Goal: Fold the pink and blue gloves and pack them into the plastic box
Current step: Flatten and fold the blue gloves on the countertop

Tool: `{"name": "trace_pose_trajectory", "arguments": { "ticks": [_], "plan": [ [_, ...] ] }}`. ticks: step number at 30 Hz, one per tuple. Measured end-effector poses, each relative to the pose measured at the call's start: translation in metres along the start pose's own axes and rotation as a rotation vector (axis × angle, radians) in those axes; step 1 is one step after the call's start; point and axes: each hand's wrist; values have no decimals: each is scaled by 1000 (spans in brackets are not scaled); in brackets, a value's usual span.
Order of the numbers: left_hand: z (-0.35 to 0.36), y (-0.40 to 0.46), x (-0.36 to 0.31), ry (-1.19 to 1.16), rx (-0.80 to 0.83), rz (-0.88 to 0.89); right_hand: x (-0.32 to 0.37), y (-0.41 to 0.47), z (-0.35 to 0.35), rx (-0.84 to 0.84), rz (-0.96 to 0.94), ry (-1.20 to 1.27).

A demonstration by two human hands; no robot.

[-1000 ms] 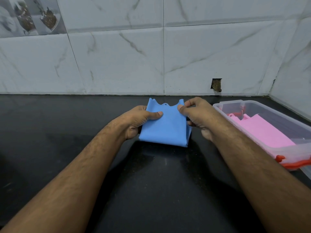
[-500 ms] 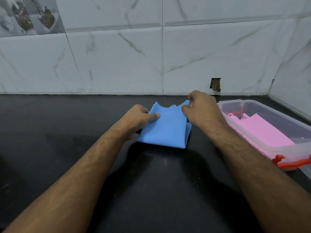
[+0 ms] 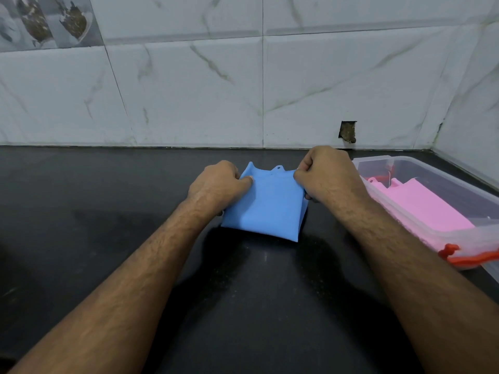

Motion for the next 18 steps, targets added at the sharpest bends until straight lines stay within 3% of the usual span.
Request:
{"name": "trace_pose_trajectory", "arguments": {
  "ticks": [6, 14, 18],
  "plan": [
    [13, 8, 7, 73, 20, -51, -7, 6, 19, 131, 32, -154],
    [19, 16, 13, 31, 52, -85, -11, 6, 25, 126, -18, -279],
    [19, 15, 12, 28, 47, -81, -10, 6, 25, 224, -18, -264]
  ]
}}
Point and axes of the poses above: each hand's wrist, its own y-axis towards the middle knuckle, its own z-axis out of the palm, x = y × z, and after that the axes turned 13 degrees about -y, right-handed
